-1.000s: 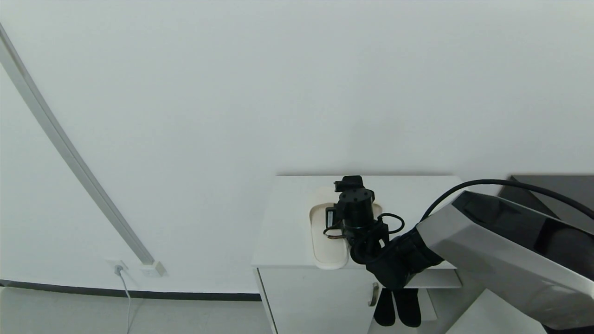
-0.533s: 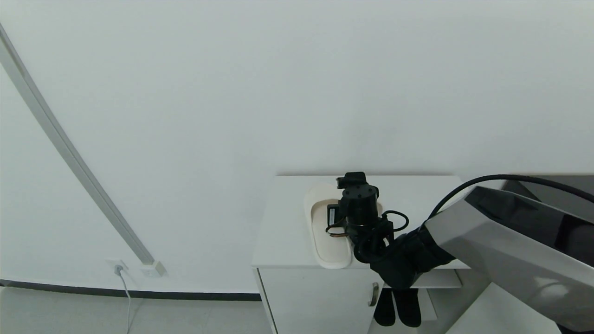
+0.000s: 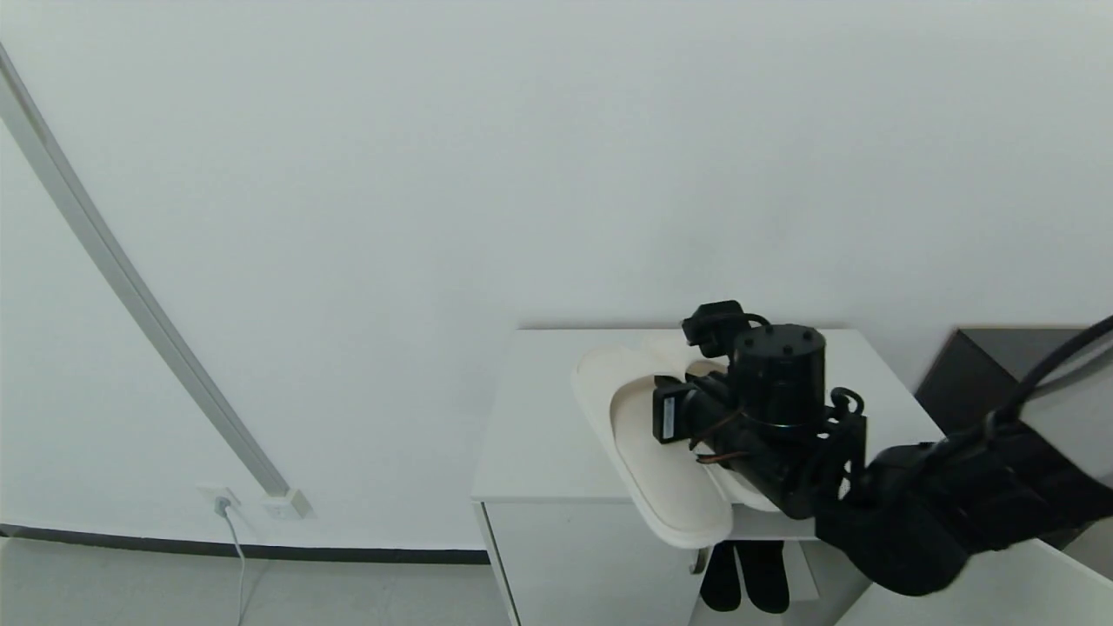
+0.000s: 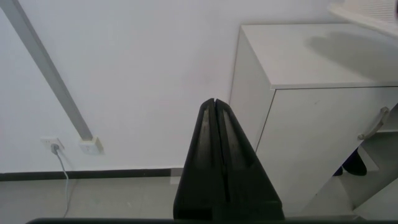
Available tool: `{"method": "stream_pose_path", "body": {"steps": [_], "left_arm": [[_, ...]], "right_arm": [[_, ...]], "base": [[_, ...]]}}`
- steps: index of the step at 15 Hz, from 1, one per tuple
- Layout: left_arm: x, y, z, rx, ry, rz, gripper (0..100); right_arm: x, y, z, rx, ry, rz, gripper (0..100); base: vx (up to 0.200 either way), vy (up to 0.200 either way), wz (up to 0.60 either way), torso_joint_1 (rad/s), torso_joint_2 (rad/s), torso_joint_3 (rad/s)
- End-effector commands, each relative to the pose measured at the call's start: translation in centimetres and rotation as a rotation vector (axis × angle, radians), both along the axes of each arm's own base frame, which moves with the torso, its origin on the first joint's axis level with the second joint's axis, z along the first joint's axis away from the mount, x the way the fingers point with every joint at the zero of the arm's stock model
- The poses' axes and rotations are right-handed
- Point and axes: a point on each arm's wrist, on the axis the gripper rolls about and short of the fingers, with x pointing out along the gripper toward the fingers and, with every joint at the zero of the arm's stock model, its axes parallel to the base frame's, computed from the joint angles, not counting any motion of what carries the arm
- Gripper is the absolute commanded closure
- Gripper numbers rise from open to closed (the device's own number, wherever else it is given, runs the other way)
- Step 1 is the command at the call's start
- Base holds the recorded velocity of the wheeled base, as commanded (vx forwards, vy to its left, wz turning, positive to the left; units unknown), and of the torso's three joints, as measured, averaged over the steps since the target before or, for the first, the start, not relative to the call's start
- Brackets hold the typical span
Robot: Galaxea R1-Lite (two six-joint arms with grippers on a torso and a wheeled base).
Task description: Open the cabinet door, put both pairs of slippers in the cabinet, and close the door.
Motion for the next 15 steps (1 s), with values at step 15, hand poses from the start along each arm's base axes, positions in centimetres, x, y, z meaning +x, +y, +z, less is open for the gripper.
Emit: {"method": "stream_pose_path", "body": {"steps": [15], "left_arm": [[0.0,0.0,0.0,0.0,0.001,-0.001,100]], "right_arm": [[-6.4,-2.9,1.6,-0.075,-0.01,0.113,100]], "base": [[-0.053,0.0,0.0,0.001,0.0,0.001]]}}
